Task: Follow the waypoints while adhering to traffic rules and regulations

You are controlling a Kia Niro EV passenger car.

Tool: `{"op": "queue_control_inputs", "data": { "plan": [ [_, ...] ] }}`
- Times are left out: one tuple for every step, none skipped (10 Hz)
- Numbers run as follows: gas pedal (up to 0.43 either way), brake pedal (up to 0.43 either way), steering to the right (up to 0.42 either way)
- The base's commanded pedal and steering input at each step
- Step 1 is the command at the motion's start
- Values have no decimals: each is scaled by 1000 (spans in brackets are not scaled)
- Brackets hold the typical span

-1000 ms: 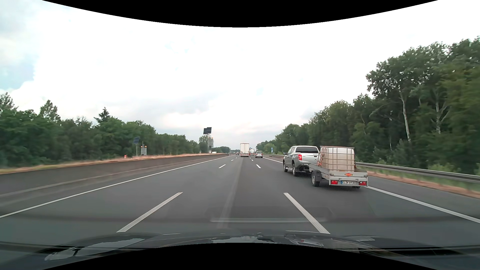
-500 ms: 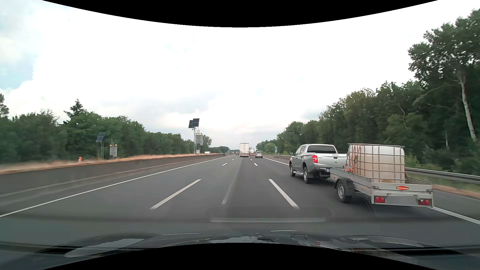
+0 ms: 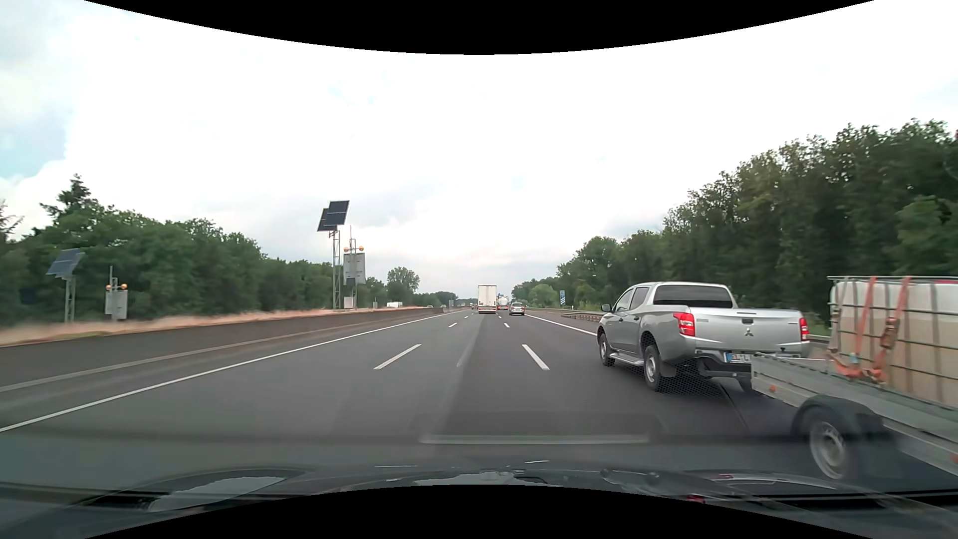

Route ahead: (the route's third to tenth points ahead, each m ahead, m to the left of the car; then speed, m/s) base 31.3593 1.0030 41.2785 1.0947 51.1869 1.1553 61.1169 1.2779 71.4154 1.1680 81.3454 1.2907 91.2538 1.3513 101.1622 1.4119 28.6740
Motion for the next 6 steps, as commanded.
{"op": "queue_control_inputs", "data": {
  "plan": [
    [220,0,-4],
    [220,0,-4],
    [220,0,-4],
    [220,0,-4],
    [220,0,-4],
    [220,0,-4]
  ]
}}
